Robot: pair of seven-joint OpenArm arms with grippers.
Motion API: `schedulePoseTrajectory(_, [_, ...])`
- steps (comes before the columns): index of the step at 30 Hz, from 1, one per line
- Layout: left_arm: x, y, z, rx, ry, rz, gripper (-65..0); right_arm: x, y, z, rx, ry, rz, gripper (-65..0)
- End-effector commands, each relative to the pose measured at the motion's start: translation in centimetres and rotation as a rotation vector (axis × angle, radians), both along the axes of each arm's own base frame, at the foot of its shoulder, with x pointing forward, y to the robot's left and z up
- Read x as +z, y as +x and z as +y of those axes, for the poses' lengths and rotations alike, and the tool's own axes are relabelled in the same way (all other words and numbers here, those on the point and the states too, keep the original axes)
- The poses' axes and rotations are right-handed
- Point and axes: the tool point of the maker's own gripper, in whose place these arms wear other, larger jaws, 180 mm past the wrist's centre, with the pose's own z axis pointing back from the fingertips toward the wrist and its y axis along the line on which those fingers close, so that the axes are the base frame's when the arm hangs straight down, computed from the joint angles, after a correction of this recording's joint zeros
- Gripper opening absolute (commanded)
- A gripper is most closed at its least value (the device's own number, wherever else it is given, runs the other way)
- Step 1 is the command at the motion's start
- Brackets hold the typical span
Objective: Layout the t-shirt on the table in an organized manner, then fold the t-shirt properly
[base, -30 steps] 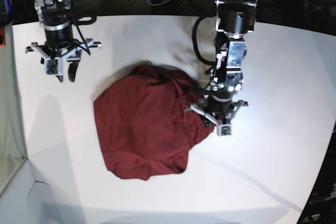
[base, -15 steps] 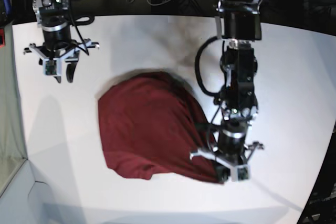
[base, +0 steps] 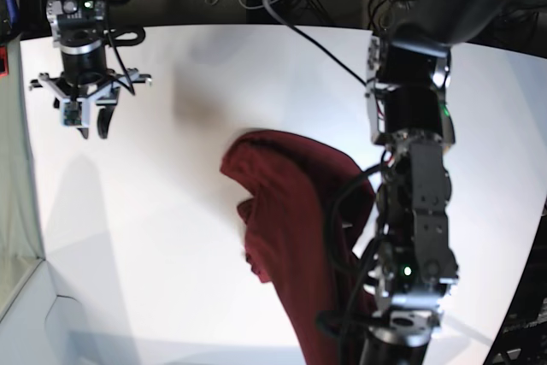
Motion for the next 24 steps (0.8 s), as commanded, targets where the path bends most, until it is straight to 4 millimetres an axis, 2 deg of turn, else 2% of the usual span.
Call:
schedulePoseTrajectory(1, [2.7, -0.2, 0.2, 0.004, -0.007, -0.072, -64.7, 1.3, 0.4, -0.5, -0.003, -0.019, -0.048, -47.1])
schedulePoseTrajectory(6, [4.3, -0.4, 1.1, 0.024, 0.027, -0.114, -64.7, 1.9, 0.5, -1.7, -0.033, -0.035, -0.062, -47.2])
schedulePoseTrajectory(11, [3.3, 0.5, 2.4, 0.053, 0.064, -0.088, -64.7, 1.9, 0.5, -1.8, -0.037, -0.036, -0.064, -47.2])
schedulePoseTrajectory(13, [2.1, 1.5, 2.6, 0.057, 0.069, -0.049, -64.7, 1.9, 0.5, -1.7, -0.035, -0.034, -0.064, -47.2])
schedulePoseTrajectory(17, [1.1, 3.7, 2.4, 0.057, 0.066, 0.003, -64.7, 1.8, 0.5, -1.5, -0.038, -0.024, -0.063, -47.2])
schedulePoseTrajectory(24, [-1.5, 10.2, -1.0, 0.016, 0.099, 0.062, -64.7, 1.7, 0.3, -1.6, -0.042, -0.025, -0.061, -47.2])
